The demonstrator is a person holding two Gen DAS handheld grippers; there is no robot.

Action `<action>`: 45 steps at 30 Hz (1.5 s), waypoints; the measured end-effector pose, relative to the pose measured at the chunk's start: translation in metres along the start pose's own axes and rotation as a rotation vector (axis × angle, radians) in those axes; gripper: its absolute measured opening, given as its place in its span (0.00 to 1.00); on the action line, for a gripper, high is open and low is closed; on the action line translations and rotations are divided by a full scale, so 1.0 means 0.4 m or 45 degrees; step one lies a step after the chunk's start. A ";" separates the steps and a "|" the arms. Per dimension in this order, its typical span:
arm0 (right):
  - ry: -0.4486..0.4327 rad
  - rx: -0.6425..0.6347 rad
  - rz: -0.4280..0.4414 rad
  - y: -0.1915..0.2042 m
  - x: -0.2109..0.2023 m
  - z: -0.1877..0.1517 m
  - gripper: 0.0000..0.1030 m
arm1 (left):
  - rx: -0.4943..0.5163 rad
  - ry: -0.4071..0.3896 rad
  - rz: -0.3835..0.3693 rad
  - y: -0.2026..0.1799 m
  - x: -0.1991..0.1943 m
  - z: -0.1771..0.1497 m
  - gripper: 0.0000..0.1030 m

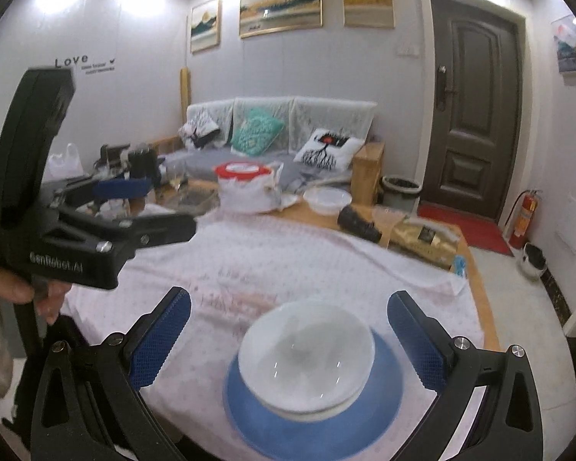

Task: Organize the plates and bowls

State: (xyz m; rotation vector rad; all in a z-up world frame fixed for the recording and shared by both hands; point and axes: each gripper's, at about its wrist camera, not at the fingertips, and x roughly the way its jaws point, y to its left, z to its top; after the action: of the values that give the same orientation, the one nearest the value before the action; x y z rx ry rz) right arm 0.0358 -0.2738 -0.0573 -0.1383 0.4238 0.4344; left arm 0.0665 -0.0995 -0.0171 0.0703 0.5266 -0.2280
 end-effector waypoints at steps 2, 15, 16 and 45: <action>-0.039 -0.003 -0.013 0.001 -0.009 0.010 0.99 | -0.031 -0.043 0.046 0.012 -0.019 0.000 0.99; -0.176 0.030 -0.002 -0.005 -0.028 0.055 0.99 | -0.153 -0.198 0.273 0.074 -0.096 -0.017 0.99; -0.179 0.033 0.001 -0.006 -0.028 0.055 0.99 | -0.159 -0.204 0.278 0.078 -0.099 -0.017 0.99; -0.162 0.049 -0.001 -0.004 -0.014 0.035 0.99 | -0.155 -0.203 0.257 0.056 -0.086 -0.027 0.99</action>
State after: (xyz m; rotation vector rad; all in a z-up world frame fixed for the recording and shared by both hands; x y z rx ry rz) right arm 0.0370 -0.2742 -0.0421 -0.0732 0.3067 0.4313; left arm 0.0376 -0.0695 -0.0087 -0.0137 0.3703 -0.0041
